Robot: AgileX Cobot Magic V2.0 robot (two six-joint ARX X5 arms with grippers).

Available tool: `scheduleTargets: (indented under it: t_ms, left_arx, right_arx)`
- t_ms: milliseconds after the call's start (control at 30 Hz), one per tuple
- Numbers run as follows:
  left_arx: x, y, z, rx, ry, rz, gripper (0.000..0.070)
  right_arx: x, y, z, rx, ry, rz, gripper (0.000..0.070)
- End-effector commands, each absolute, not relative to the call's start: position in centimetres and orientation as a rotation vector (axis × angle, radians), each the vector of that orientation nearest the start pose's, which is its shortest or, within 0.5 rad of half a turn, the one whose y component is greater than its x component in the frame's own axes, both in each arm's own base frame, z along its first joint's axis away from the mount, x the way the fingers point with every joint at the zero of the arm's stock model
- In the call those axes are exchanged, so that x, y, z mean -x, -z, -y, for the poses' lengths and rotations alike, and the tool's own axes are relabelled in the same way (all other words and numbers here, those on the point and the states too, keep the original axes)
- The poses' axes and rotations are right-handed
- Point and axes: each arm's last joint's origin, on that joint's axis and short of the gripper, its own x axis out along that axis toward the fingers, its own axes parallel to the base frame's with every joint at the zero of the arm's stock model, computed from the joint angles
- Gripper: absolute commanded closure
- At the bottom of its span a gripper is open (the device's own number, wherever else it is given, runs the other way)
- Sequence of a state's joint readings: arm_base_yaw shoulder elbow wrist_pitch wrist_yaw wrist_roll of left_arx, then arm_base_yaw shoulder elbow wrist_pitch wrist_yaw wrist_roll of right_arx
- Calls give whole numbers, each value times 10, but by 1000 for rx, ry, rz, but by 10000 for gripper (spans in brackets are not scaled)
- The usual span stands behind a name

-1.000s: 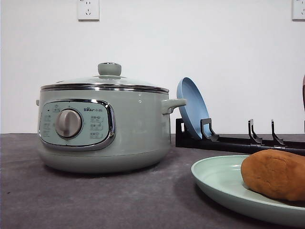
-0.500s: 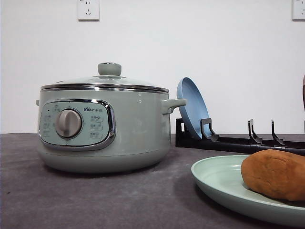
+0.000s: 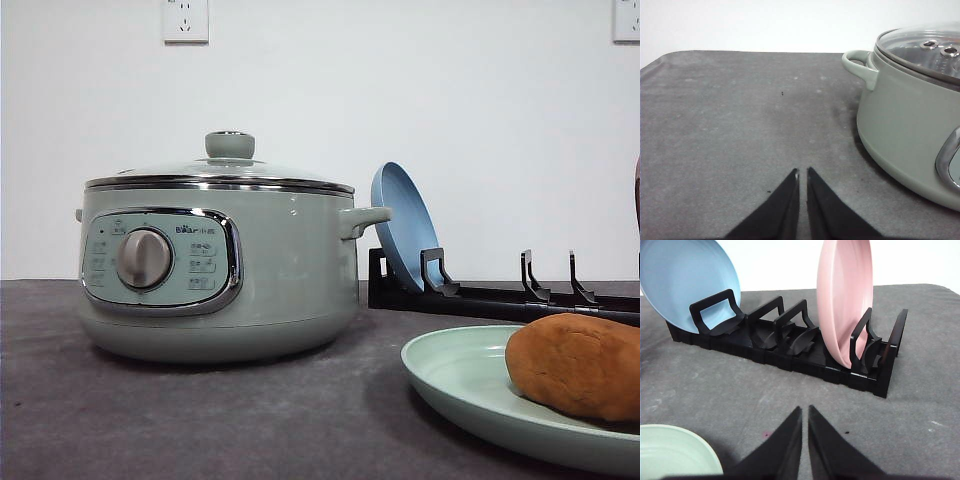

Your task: Transfer potato from steamer to green plate

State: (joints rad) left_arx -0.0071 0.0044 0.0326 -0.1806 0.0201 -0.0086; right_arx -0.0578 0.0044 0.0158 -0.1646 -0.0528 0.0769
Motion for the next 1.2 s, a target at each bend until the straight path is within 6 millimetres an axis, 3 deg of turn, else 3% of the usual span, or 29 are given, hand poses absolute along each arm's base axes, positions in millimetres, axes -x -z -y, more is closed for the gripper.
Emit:
scheduleTargets:
  t_ms: [0, 1167]
  left_arx:
    - [-96, -149, 1, -7, 23, -179, 678]
    - [-96, -149, 1, -7, 23, -179, 678]
  right_arx:
    - [-96, -152, 4, -79, 8, -148, 690]
    - [-96, -152, 4, -78, 8, -148, 690]
